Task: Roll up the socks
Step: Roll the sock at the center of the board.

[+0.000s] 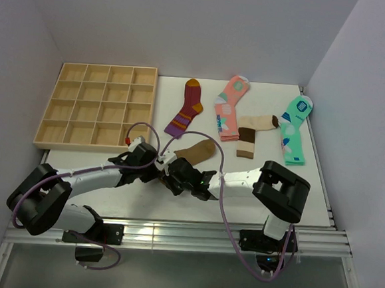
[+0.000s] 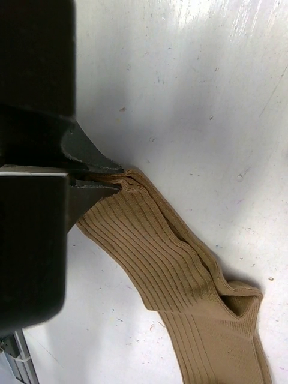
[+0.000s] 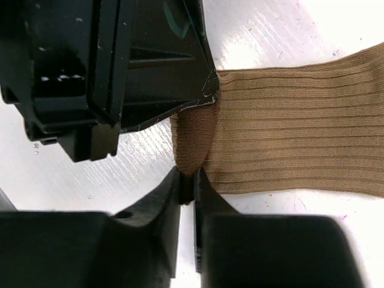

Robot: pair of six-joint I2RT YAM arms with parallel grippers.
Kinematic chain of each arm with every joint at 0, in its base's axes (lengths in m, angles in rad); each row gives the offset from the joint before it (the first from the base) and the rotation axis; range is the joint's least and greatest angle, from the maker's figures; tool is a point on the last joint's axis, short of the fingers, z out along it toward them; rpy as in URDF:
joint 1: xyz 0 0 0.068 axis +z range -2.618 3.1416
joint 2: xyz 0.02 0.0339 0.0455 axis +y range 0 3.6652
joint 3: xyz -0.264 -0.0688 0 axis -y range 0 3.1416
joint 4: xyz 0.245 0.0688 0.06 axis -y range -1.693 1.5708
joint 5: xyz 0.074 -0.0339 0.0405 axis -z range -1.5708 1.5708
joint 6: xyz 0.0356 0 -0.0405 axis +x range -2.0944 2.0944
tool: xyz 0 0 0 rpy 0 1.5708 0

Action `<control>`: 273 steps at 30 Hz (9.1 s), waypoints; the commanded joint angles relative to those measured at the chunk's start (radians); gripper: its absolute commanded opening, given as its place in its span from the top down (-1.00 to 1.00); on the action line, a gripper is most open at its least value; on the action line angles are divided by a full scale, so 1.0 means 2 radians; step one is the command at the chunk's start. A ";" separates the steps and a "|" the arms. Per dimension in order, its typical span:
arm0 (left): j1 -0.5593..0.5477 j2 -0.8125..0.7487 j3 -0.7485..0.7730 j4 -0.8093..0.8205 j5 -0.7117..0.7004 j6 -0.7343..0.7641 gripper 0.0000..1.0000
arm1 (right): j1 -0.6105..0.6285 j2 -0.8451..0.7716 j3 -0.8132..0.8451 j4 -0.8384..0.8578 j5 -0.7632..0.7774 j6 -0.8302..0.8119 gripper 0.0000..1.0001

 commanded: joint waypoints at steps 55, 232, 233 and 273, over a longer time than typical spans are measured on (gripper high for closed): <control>-0.015 0.028 -0.064 0.103 0.003 -0.053 0.15 | -0.238 0.110 -0.104 0.261 -0.407 0.338 0.96; -0.028 0.024 -0.014 0.038 -0.020 -0.026 0.74 | -0.122 -0.071 -0.056 -0.006 -0.119 0.090 0.17; -0.028 0.021 -0.012 0.033 -0.021 -0.024 0.74 | -0.113 -0.078 -0.057 -0.006 -0.104 0.084 0.14; -0.028 -0.002 0.002 0.004 -0.016 -0.005 0.75 | 0.016 0.019 0.000 -0.064 0.068 0.016 0.29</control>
